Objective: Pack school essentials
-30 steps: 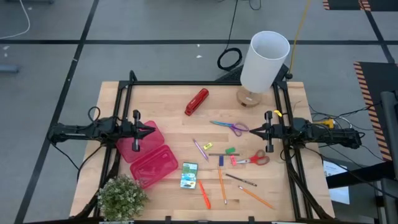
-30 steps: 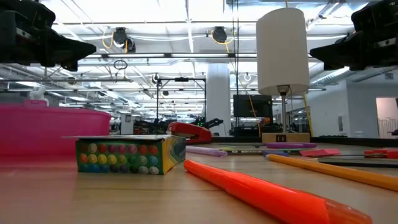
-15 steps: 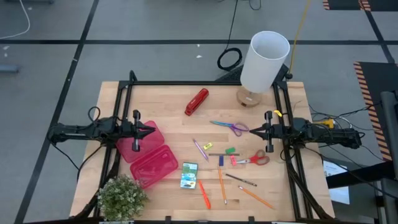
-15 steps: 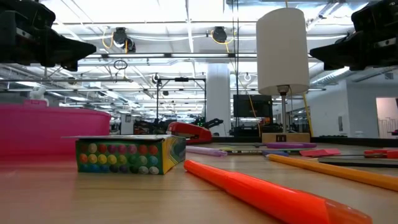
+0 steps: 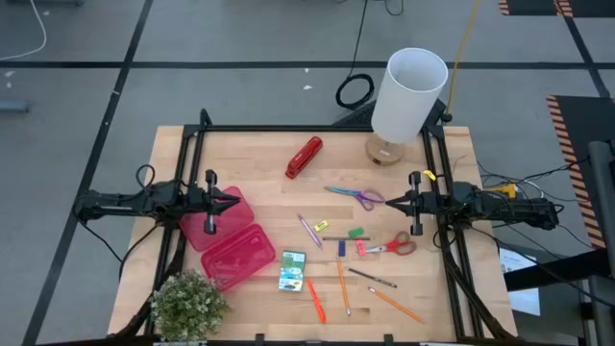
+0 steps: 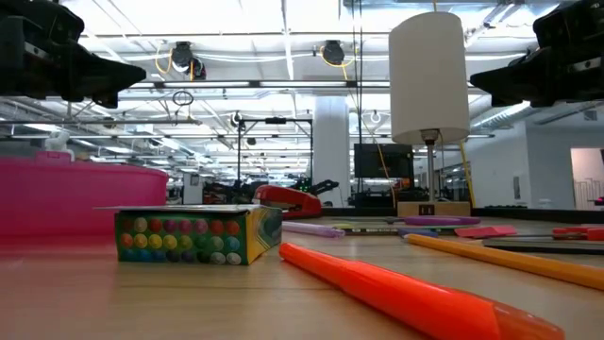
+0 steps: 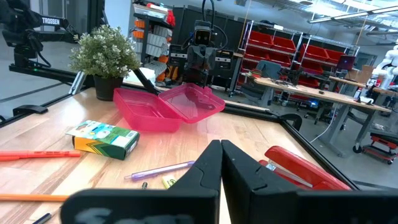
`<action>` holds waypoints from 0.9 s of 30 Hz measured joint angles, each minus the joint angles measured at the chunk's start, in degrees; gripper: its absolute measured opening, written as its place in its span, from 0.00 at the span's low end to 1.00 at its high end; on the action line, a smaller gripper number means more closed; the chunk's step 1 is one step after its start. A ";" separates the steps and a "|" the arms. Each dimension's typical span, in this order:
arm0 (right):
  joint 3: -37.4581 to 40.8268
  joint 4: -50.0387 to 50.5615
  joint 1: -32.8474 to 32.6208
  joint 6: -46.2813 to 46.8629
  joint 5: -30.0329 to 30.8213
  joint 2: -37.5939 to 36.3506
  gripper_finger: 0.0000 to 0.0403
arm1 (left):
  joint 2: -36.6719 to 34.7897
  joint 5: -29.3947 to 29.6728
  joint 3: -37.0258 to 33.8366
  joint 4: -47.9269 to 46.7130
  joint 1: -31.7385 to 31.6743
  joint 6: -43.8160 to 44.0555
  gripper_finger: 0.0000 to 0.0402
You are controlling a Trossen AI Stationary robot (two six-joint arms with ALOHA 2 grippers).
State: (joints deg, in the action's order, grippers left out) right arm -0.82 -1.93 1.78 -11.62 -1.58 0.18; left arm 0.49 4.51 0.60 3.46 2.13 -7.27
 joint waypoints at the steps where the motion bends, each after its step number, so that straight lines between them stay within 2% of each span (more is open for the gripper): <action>1: -0.02 0.02 0.00 0.00 0.02 0.00 0.00 | -0.02 -0.02 -0.02 -0.02 -0.02 0.02 0.08; 23: -0.01 -1.56 0.02 1.46 0.07 0.00 0.00 | 0.00 0.00 -0.02 0.00 -0.01 0.02 0.08; 27: -0.29 -2.98 0.00 3.96 2.49 0.00 0.00 | -0.02 -0.01 -0.02 0.00 -0.01 0.02 0.08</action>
State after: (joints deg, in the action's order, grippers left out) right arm -1.11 -4.91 1.78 -7.66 0.90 0.19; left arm 0.47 4.50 0.58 3.46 2.12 -7.25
